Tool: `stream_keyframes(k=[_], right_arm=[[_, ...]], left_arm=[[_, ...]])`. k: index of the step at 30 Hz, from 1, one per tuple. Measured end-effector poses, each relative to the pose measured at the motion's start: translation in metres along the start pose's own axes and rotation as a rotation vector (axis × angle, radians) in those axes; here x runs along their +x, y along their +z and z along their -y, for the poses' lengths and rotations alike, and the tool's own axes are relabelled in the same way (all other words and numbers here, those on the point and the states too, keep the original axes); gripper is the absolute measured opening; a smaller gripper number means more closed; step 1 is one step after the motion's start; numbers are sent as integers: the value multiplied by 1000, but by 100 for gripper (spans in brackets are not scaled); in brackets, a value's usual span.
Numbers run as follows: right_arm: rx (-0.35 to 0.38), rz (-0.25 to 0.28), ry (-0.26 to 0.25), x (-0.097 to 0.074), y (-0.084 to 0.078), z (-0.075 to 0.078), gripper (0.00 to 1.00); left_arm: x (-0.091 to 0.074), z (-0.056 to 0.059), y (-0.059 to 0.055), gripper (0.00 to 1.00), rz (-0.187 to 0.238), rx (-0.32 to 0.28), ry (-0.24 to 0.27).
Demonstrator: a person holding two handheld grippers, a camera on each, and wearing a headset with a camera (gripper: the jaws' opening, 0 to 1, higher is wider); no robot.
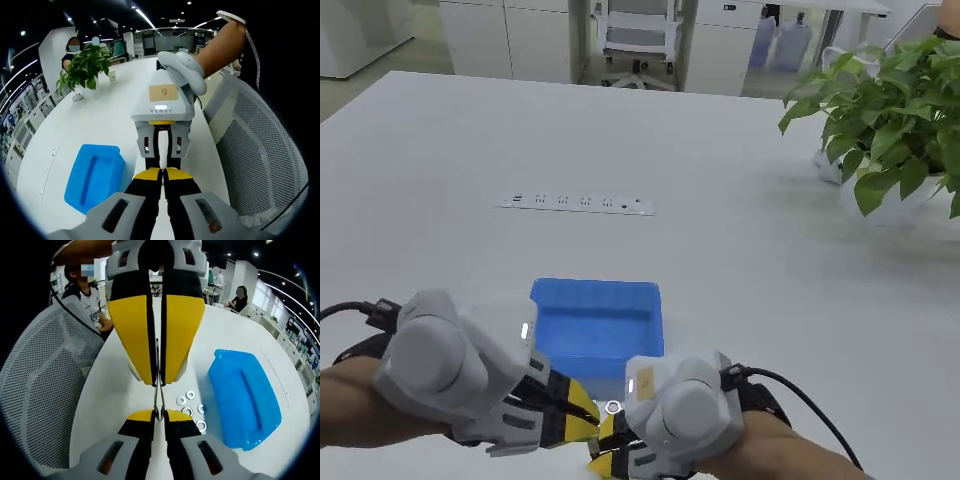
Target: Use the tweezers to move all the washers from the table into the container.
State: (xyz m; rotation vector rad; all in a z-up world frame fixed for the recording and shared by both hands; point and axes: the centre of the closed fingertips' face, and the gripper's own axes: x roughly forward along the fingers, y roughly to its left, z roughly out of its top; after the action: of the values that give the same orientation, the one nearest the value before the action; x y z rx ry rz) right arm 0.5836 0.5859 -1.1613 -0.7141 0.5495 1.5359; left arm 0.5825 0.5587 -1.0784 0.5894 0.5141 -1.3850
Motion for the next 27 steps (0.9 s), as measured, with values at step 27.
stream_keyframes(k=[27], right_arm=[[1, 18, -100, -8, -4, 29, 12]], left_arm=[[1, -23, 4, 6, 8, 29, 2]])
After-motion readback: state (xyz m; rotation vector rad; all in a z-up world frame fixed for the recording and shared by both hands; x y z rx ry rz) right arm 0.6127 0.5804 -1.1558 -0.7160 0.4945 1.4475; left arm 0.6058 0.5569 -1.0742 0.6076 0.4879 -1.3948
